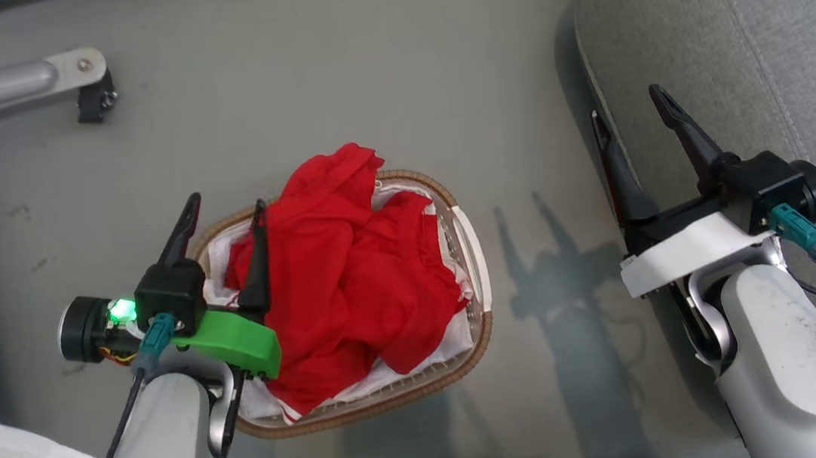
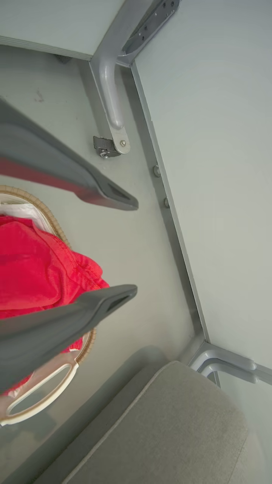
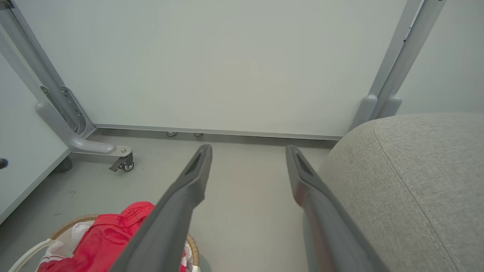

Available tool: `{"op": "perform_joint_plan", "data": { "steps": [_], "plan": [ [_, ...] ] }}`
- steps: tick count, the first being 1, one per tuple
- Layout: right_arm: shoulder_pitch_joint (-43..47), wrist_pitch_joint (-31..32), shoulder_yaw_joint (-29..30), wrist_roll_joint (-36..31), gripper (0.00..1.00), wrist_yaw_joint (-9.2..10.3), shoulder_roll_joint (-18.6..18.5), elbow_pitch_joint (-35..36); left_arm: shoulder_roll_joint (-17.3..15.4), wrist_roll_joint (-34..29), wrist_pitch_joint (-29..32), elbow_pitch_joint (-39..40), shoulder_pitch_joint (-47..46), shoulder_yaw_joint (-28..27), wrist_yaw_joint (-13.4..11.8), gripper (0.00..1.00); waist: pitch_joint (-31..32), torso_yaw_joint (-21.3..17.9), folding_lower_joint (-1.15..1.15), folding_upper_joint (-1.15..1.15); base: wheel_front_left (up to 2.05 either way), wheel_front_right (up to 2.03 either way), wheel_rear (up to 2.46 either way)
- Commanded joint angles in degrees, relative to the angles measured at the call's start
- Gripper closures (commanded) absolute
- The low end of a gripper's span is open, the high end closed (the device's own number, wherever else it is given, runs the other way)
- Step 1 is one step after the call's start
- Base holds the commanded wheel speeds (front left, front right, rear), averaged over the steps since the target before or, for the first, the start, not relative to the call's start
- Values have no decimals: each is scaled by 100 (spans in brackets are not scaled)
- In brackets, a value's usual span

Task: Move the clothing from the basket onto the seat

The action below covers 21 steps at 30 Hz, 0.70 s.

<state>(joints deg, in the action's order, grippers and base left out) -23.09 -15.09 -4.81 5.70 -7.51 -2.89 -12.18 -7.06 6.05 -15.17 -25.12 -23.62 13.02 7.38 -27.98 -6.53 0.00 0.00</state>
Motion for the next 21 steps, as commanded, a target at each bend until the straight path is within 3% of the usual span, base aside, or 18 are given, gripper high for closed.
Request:
{"op": "perform_joint_plan", "data": {
  "steps": [1, 21],
  "plan": [
    [-122, -12, -47, 88, 0, 4, -9, 58, -121, -4, 2, -99, -199, 54, 16, 0, -747, -366, 0, 0, 0, 0, 0],
    [-337, -11, -399, 407, 0, 4, -8, 237, -568, -15, 3, -1788, -1304, 1240, 16, 0, -1966, -775, 0, 0, 0, 0, 0]
  ]
}}
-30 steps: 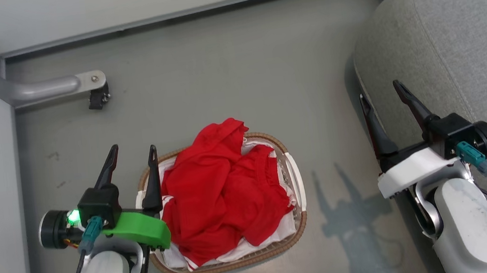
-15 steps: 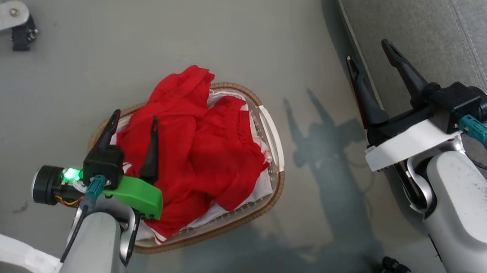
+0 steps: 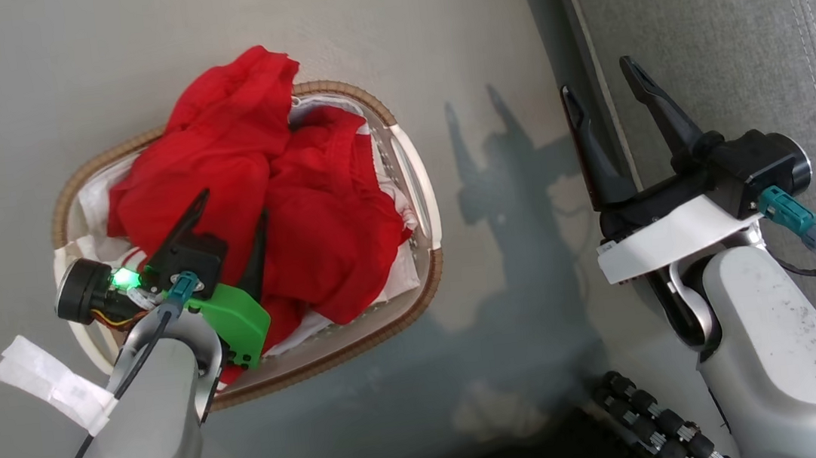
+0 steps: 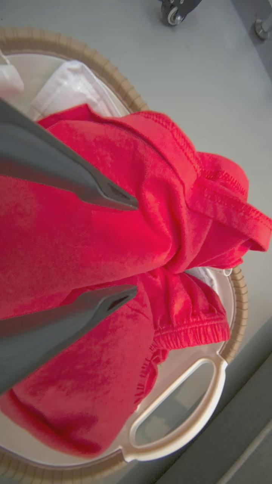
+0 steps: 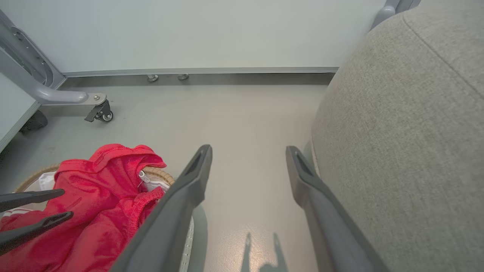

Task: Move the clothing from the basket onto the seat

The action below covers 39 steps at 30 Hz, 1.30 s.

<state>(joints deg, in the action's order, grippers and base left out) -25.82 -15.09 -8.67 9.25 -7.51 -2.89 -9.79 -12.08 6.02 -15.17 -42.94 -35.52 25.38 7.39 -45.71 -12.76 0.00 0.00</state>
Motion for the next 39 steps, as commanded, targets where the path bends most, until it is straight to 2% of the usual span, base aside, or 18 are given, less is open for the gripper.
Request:
{"op": "perform_joint_plan", "data": {
  "steps": [1, 7, 11, 17, 18, 19, 20, 21, 28, 39],
  "plan": [
    [-57, -11, -19, 56, 0, 4, -9, -10, -66, -5, 2, -99, -141, 69, 15, 0, -213, -160, 0, 0, 0, 0, 0],
    [27, -11, -22, 81, 0, 4, -8, -57, -87, -74, 2, -682, -313, 315, 11, 0, -319, -171, 0, 0, 0, 0, 0],
    [51, -11, -28, 90, 0, 4, -10, -69, -54, -177, 2, -1138, -442, 351, -143, 0, -339, -167, 0, 0, 0, 0, 0],
    [49, -11, -79, 102, 0, 4, -11, -112, 50, -253, 2, -1741, -633, 462, -187, 0, -322, -131, 0, 0, 0, 0, 0],
    [45, -11, -86, 102, 0, 4, -10, -122, 64, -218, 3, -1790, -646, 446, -183, 11, -313, -125, 0, 0, 0, 0, 0],
    [39, -11, -98, 108, 0, 4, -10, -135, 76, -209, 3, -1828, -656, 447, -179, 54, -298, -119, 0, 0, 0, 0, 0],
    [31, -11, -108, 109, 0, 4, -10, -148, 88, -202, 2, -1845, -660, 454, -168, 58, -279, -117, 0, 0, 0, 0, 0],
    [19, -11, -122, 106, 0, 4, -10, -165, 114, -156, 3, -1857, -652, 428, -160, 100, -247, -115, 0, 0, 0, 0, 0],
    [27, -11, -155, 133, 0, 4, -10, -273, 190, -4, 3, -1693, -363, 304, -212, 100, 101, -96, 0, 0, 0, 0, 0],
    [307, -11, -150, 69, 0, 4, -12, -506, 328, 279, 2, -1024, 436, -60, -267, 100, 1191, 39, 0, 0, 0, 0, 0]
  ]
}}
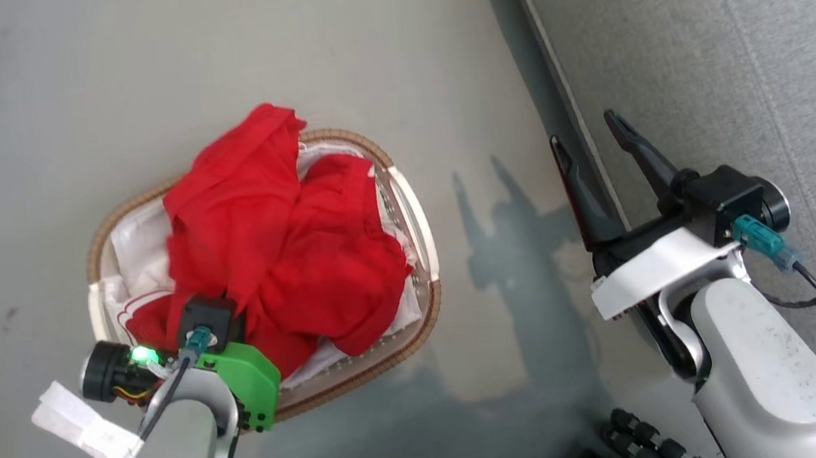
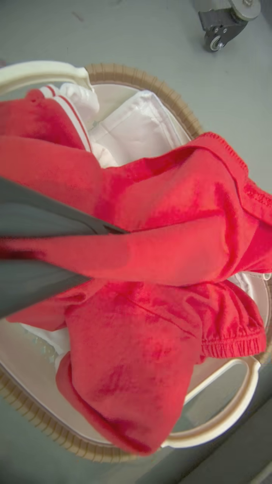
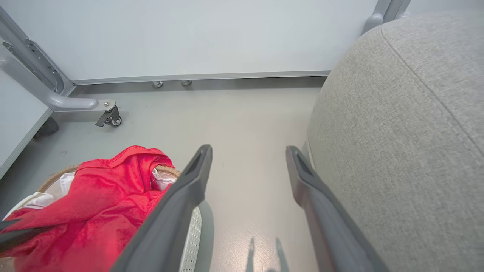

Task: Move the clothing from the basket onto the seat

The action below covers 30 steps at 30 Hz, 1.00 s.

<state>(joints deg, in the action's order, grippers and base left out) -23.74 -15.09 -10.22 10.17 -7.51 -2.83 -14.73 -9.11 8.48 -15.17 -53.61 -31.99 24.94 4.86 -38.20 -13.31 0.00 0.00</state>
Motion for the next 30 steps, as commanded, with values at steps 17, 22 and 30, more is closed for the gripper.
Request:
{"op": "perform_joint_plan", "data": {
  "steps": [17, 22, 30],
  "plan": [
    [637, -11, 198, -208, 0, 4, -20, -342, 397, -137, -1, 1592, 1220, -366, 103, 100, 1955, 649, 0, 0, 0, 0, 0],
    [864, -11, 214, -219, 0, 4, -20, -419, 487, -185, 0, 2134, 1497, -436, 162, 100, 2353, 797, 0, 0, 0, 0, 0],
    [1255, -11, 213, -203, 0, 4, -20, -544, 592, -129, 0, 3159, 1721, -469, 225, 100, 2922, 923, 0, 0, 0, 0, 0]
  ]
}}
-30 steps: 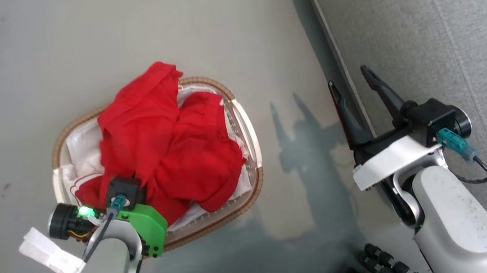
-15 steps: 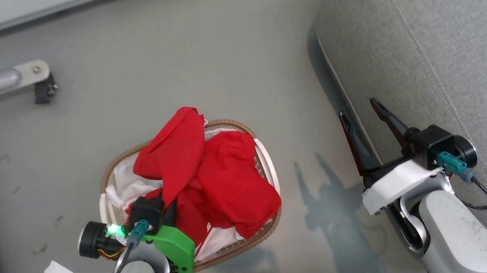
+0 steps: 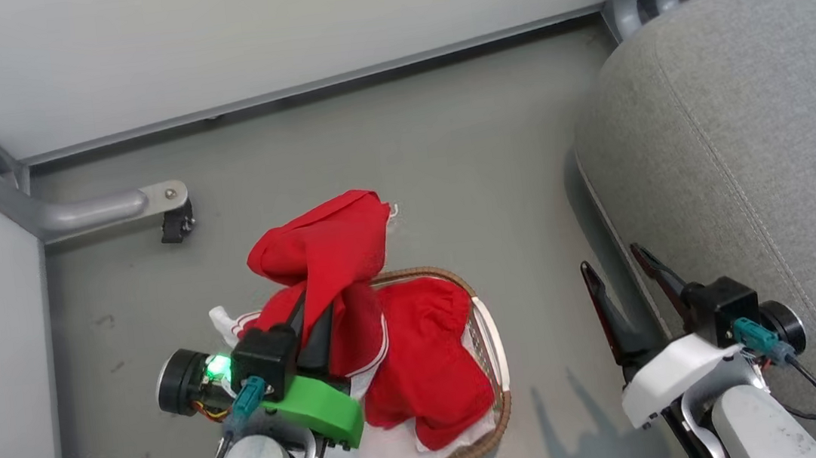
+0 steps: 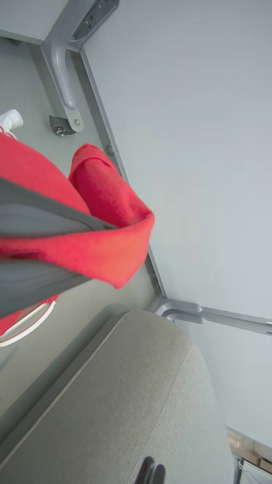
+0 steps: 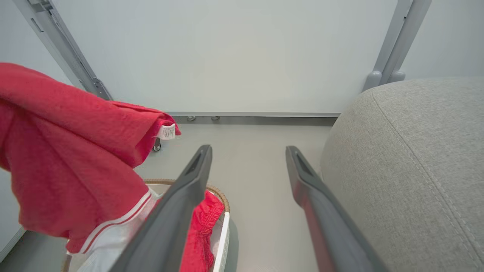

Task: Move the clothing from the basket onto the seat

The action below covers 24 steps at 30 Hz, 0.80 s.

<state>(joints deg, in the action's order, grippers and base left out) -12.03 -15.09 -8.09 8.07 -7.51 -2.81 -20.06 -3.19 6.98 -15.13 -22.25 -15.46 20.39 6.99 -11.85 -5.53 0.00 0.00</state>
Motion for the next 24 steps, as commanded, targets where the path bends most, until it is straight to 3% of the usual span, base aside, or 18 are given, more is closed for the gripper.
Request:
{"op": "perform_joint_plan", "data": {
  "steps": [1, 16, 24],
  "plan": [
    [120, -11, -7, 12, 0, 4, -22, -17, 6, 28, -3, 117, 78, -1, 15, 100, 337, 149, 0, 0, 0, 0, 0],
    [571, -11, -169, -7, 0, 4, -21, -151, 22, 545, -4, 1349, -180, 352, -16, 100, 934, 183, 0, 0, 0, 0, 0],
    [402, -11, -818, -111, 0, 4, -21, -96, 23, 680, -4, 1581, -316, 680, -96, 100, 990, 303, 0, 0, 0, 0, 0]
  ]
}}
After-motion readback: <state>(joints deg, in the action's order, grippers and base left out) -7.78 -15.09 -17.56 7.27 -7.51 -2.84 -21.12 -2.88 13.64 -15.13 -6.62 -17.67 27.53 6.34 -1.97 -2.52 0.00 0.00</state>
